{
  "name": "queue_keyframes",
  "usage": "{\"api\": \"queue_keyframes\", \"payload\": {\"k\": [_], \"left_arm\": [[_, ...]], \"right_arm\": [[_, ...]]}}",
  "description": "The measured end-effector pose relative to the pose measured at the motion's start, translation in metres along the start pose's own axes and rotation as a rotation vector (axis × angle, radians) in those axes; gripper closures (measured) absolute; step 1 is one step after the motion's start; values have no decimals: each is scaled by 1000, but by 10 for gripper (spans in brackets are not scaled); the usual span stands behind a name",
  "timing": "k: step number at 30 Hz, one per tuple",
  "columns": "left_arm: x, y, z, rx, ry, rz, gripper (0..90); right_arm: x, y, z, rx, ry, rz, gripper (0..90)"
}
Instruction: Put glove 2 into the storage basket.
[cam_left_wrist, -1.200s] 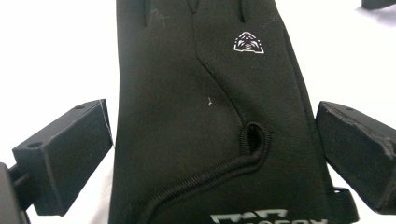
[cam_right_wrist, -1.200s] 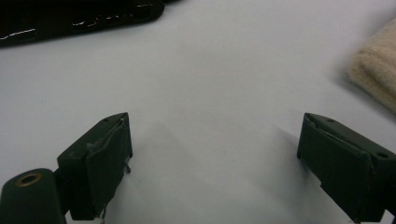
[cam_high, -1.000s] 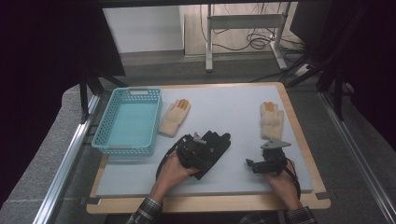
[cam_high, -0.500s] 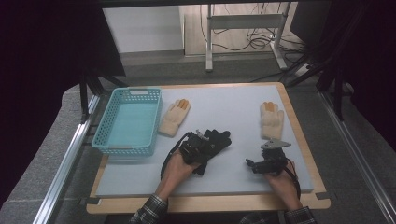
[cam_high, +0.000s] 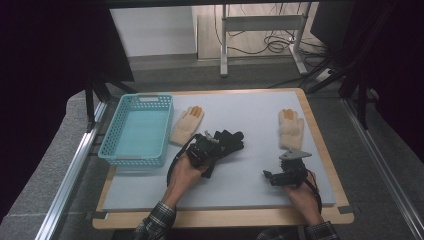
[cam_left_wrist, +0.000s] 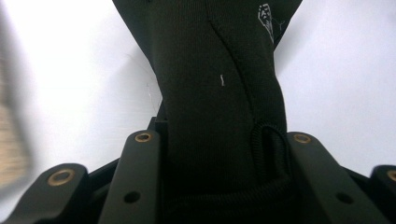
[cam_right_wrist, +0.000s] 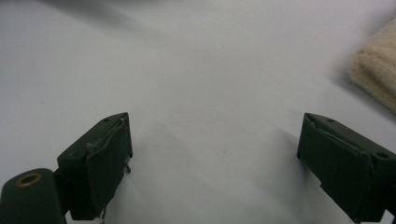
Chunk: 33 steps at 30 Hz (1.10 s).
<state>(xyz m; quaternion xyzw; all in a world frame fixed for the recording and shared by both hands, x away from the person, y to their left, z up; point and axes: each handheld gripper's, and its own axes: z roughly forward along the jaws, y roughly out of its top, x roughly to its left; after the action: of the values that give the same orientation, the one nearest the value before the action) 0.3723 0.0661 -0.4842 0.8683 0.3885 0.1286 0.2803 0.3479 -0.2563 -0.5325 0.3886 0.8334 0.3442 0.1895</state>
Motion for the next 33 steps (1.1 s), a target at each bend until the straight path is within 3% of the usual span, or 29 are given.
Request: {"api": "queue_keyframes", "payload": {"k": [7, 10, 11, 17, 18, 20, 21, 22, 24, 28, 29, 31, 33], "left_arm": [[22, 8, -25, -24, 38, -38, 625], [39, 10, -39, -30, 79, -67, 623], [39, 10, -39, -30, 79, -67, 622], [71, 9, -62, -41, 124, -131, 619], [81, 7, -69, -43, 139, -152, 616], [86, 6, -72, -44, 152, -162, 614], [96, 2, -78, -43, 176, -183, 614], [96, 2, -78, -43, 176, -183, 613], [112, -5, -85, -45, 205, -225, 613], [126, -12, -90, -35, 233, -259, 611], [137, -19, -93, -28, 255, -284, 610], [142, -22, -95, -26, 264, -298, 609], [156, -31, -97, -12, 284, -329, 607]], "right_arm": [[0, 0, 0, 0, 0, -1, 98], [0, 0, 0, 0, 0, 0, 98], [0, 0, 0, 0, 0, 0, 98], [0, 0, 0, -1, 0, -2, 98], [0, 0, 0, -1, 1, -2, 98], [0, 0, 0, -1, 1, -2, 98], [0, 0, 0, -1, 0, -2, 98], [0, 0, 0, -1, 0, -2, 98], [0, 0, 0, -1, 1, -2, 98], [0, 0, 0, -1, 1, -2, 98], [0, 0, 0, -1, 1, -2, 98], [0, 0, 0, -1, 1, -2, 98], [0, 0, 0, -1, 1, -2, 98]]}}
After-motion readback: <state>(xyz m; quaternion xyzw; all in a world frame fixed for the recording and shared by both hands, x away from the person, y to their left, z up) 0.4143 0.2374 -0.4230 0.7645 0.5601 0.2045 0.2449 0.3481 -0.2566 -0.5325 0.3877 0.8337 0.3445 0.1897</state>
